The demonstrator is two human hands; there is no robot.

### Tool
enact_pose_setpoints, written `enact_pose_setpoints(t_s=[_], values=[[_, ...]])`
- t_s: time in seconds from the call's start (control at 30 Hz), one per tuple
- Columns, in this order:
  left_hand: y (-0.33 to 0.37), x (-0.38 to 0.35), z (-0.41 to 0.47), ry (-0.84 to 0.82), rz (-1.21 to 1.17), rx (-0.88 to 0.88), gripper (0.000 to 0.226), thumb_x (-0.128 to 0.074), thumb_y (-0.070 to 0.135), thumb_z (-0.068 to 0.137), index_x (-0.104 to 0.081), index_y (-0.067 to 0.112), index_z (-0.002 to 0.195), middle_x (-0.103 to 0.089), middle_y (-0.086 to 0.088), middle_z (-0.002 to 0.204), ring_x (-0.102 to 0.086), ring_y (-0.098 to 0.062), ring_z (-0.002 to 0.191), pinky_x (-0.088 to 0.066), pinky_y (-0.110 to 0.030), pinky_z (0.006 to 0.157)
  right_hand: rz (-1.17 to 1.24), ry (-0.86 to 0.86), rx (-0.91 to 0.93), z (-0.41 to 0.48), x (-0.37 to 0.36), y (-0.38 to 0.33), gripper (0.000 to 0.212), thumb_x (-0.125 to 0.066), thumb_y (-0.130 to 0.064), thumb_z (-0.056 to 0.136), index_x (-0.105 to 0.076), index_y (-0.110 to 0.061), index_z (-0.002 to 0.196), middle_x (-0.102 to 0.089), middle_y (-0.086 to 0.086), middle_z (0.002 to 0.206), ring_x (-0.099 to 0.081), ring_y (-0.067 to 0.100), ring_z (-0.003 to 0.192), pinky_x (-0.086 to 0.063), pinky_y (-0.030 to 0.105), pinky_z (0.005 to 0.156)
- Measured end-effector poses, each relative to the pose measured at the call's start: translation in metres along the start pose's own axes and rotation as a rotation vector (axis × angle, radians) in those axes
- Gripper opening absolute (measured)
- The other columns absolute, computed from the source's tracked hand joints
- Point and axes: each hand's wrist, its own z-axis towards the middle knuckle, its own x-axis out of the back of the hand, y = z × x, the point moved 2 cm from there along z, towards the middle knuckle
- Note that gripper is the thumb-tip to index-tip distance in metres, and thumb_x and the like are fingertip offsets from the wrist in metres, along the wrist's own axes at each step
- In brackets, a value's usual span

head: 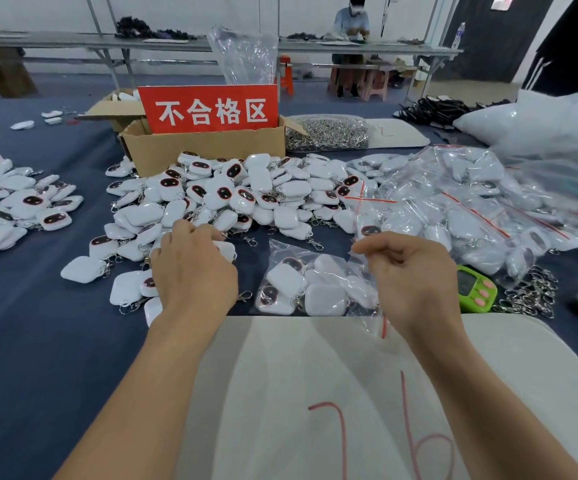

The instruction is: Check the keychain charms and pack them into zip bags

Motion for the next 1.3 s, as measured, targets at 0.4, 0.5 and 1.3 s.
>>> enact_pose_setpoints(t_s=[0.4, 0.5, 1.3], values=[[0.050, 0.002, -0.026, -0.442, -1.265, 0.111, 0.023, -0.083, 0.005, 0.080, -0.082, 0.023, 0.093, -0.079, -0.012, 0.092, -0.073, -0.015, 0.074, -0.061, -0.025, 0.072, 0.277, -0.223, 0.039, -0.018, -0.021, -0.007, 0.039, -0.069, -0.011, 0.091, -0.069, -0.045, 0.111, -0.076, -0.012, 0.097, -0.069, 0.012, 0.067, -0.055, 0.025, 0.060], [0.053, 0.004, -0.030, -0.553, -1.182, -0.040, 0.033, -0.082, 0.002, 0.076, -0.083, 0.030, 0.094, -0.080, -0.003, 0.093, -0.075, -0.013, 0.085, -0.060, -0.026, 0.071, 0.093, -0.267, 0.119, -0.016, -0.020, -0.005, 0.041, -0.071, -0.017, 0.087, -0.068, -0.049, 0.113, -0.075, -0.016, 0.089, -0.066, 0.011, 0.069, -0.056, 0.031, 0.067], [0.055, 0.003, -0.037, -0.568, -1.283, -0.038, 0.017, -0.073, 0.002, 0.088, -0.084, 0.013, 0.095, -0.080, -0.011, 0.094, -0.073, -0.013, 0.084, -0.055, -0.018, 0.071, 0.359, -0.502, -0.152, -0.015, -0.020, -0.003, 0.024, -0.059, -0.027, 0.081, -0.080, -0.020, 0.089, -0.076, 0.016, 0.083, -0.061, 0.022, 0.073, -0.046, 0.035, 0.070]])
